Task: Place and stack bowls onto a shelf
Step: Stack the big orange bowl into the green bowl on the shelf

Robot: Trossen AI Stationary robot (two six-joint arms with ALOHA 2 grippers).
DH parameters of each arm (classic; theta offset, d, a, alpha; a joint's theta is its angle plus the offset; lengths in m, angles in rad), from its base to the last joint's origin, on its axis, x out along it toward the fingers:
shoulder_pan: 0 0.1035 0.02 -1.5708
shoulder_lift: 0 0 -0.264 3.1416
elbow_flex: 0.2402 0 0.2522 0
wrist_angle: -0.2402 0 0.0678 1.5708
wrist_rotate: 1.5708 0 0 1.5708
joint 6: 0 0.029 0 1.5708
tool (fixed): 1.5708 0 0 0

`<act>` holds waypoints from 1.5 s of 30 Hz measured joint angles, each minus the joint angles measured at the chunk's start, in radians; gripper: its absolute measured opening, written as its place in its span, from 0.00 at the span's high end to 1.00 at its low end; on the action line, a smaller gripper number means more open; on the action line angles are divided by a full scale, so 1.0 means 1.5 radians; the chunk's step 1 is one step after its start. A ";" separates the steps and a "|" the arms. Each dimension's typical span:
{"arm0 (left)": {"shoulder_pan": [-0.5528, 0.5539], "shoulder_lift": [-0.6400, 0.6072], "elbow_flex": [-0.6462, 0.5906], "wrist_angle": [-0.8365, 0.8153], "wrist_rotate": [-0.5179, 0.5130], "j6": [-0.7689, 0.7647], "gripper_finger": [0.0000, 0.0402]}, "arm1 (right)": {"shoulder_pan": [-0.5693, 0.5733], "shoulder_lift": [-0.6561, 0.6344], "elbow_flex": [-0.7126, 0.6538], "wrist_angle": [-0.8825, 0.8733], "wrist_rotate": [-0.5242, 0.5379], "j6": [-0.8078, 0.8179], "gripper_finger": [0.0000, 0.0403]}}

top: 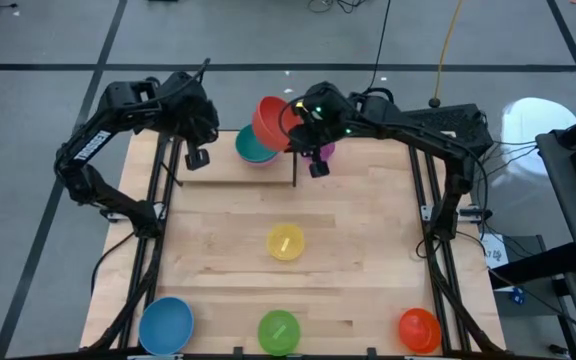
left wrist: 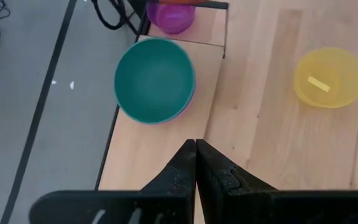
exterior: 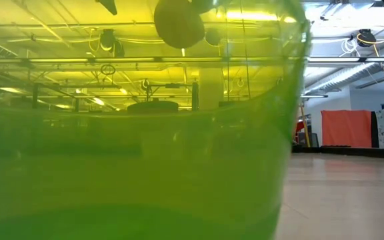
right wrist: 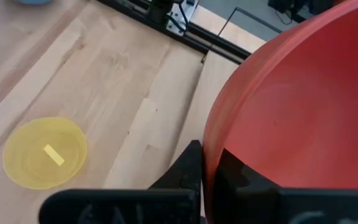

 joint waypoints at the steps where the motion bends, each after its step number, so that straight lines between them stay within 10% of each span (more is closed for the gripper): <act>1: 0.004 0.003 0.000 0.001 0.000 0.000 0.98 | 0.000 0.000 0.000 0.001 0.000 0.002 1.00; 14: 0.021 0.016 0.000 -0.001 0.001 0.015 0.98 | -0.001 0.001 0.000 -0.001 0.000 0.009 1.00; 27: 0.025 0.035 0.001 0.023 0.009 0.010 0.78 | -0.001 0.001 0.000 0.004 -0.028 0.017 1.00; 45: -0.070 0.051 0.001 0.046 0.120 0.280 0.76 | 0.030 0.000 -0.132 -0.095 -0.071 -0.242 1.00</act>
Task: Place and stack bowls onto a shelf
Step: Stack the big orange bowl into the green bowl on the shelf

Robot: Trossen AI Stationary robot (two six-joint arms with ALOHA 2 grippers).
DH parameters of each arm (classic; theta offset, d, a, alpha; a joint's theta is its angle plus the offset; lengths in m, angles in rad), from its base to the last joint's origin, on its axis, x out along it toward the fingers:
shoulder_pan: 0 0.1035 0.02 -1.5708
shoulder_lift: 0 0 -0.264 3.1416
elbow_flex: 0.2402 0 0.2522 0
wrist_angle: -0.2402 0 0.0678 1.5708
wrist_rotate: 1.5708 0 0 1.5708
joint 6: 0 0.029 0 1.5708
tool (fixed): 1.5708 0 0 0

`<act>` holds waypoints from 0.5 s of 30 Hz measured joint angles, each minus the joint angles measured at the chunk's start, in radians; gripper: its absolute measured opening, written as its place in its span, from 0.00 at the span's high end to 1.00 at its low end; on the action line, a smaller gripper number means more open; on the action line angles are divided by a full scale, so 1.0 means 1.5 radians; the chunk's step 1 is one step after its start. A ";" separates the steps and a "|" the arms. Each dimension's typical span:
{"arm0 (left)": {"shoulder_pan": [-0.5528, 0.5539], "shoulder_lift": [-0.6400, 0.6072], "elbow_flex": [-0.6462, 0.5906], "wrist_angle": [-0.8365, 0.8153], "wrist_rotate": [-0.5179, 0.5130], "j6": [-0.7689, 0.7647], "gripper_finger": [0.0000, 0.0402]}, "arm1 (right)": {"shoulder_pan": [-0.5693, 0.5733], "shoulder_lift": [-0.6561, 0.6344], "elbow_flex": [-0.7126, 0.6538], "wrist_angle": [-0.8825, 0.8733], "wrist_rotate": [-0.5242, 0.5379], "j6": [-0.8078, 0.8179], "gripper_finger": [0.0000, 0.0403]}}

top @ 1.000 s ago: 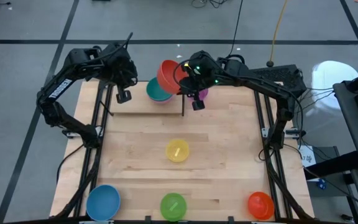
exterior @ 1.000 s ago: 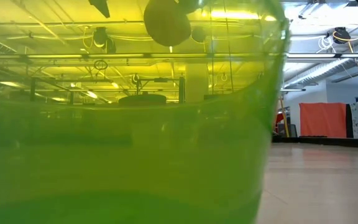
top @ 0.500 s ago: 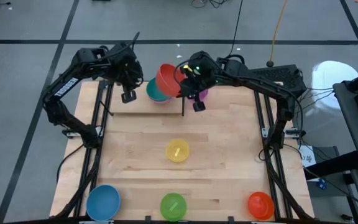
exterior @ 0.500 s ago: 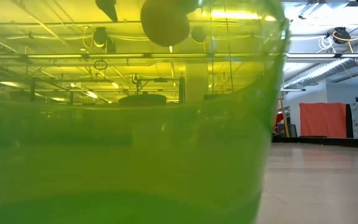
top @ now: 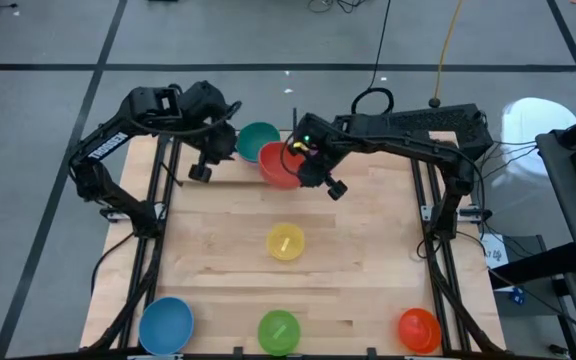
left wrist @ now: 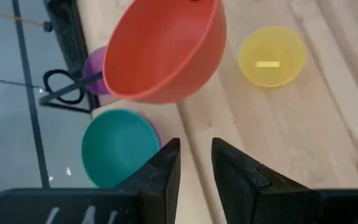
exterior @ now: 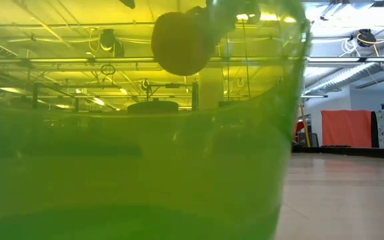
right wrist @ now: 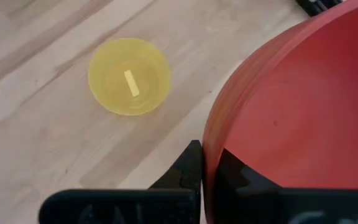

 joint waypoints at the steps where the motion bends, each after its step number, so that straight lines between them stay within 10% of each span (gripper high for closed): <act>1: -0.003 0.003 0.000 0.000 -0.001 -0.006 0.76 | 0.001 0.000 -0.002 0.012 0.001 0.001 1.00; 9: -0.004 -0.006 0.000 -0.015 -0.075 -0.072 0.76 | -0.019 0.001 -0.003 0.242 0.074 0.110 1.00; 15: -0.004 -0.017 0.000 -0.021 -0.089 -0.077 0.76 | -0.047 0.000 -0.002 0.313 -0.008 0.168 1.00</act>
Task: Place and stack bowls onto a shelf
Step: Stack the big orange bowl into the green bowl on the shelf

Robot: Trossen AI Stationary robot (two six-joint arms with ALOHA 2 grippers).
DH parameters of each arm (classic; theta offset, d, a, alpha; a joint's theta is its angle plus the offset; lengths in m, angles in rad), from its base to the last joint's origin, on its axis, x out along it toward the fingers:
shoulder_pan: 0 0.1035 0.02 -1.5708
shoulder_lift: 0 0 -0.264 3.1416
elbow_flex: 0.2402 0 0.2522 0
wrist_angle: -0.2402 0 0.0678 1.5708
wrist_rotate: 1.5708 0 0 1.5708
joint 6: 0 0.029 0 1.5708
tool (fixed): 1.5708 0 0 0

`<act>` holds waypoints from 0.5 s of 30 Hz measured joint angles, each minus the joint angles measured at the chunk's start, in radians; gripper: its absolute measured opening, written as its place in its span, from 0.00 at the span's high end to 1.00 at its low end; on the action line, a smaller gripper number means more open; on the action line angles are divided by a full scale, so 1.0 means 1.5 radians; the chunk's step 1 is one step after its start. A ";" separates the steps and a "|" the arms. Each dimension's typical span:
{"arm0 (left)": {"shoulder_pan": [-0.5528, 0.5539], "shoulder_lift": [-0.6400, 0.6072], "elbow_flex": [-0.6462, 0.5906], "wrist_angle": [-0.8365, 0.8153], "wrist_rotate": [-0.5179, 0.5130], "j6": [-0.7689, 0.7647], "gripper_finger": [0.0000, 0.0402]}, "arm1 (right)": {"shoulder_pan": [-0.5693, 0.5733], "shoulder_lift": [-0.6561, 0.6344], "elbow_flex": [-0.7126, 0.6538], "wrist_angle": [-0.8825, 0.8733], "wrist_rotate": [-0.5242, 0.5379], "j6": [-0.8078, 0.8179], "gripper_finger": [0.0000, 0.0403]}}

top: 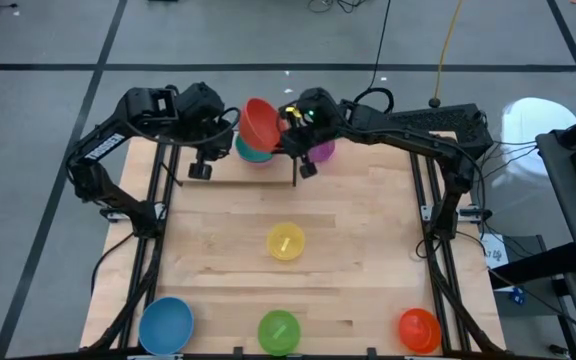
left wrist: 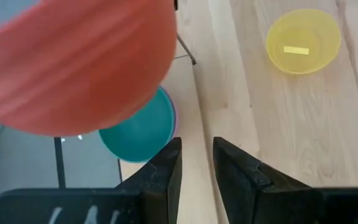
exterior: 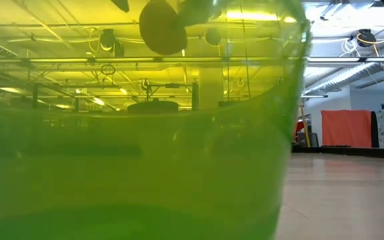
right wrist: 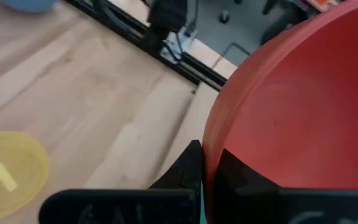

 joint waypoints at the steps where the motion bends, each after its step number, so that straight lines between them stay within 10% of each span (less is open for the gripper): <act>1: 0.000 -0.002 0.000 0.000 0.000 0.009 0.76 | -0.001 0.000 0.000 -0.008 -0.007 -0.012 1.00; 15: -0.054 -0.002 0.000 0.022 0.107 0.137 0.76 | 0.025 0.000 0.000 -0.277 -0.008 -0.294 1.00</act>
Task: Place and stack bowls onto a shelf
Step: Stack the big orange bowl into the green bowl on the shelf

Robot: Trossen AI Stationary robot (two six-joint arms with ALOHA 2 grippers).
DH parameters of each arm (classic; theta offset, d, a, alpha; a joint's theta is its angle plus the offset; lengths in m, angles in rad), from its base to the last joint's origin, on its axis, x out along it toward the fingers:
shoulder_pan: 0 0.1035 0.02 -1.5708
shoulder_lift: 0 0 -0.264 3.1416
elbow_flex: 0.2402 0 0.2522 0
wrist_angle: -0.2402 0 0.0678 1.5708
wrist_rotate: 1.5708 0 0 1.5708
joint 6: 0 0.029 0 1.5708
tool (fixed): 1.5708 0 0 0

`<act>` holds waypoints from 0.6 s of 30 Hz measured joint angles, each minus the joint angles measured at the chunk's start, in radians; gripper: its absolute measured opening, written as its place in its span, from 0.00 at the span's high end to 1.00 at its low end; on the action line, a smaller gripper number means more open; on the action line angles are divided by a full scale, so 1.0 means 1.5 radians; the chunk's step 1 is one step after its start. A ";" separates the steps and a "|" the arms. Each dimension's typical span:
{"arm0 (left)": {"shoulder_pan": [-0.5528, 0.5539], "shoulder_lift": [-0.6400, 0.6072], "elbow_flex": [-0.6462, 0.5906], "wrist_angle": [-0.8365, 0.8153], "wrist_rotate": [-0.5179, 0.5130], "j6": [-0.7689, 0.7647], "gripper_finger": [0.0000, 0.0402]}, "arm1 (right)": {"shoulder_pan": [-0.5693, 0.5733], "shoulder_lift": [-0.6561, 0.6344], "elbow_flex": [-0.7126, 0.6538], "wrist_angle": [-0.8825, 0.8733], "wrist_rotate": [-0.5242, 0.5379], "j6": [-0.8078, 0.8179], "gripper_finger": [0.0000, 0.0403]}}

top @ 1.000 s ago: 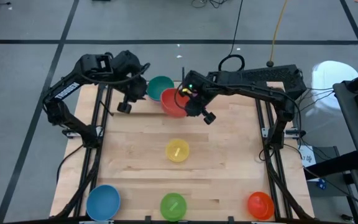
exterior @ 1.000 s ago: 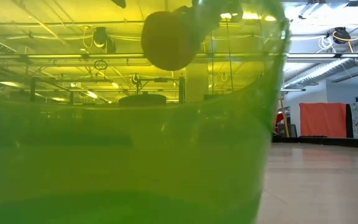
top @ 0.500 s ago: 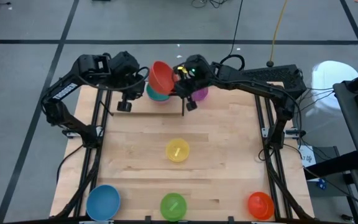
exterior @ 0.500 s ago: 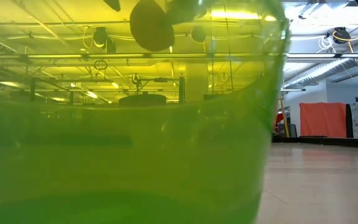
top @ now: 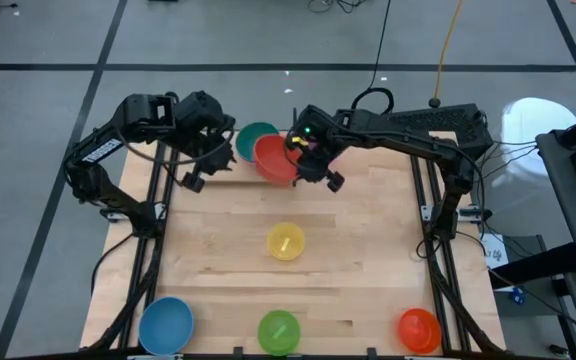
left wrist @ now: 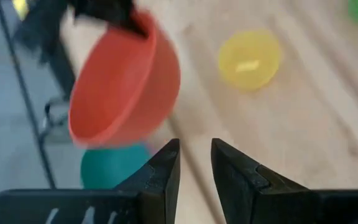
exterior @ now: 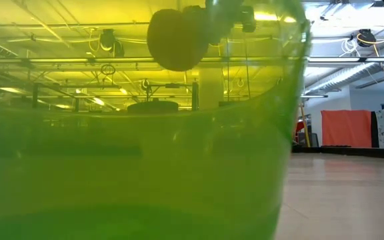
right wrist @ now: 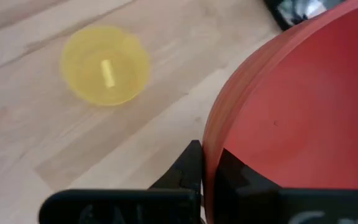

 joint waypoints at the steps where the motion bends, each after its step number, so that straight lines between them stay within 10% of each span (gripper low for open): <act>1: -0.004 0.000 0.000 0.008 0.012 0.003 0.76 | 0.005 0.000 0.000 -0.002 0.000 -0.014 1.00; 18: -0.045 0.067 0.000 0.018 0.113 0.019 0.76 | 0.076 0.000 -0.035 0.007 -0.010 -0.117 1.00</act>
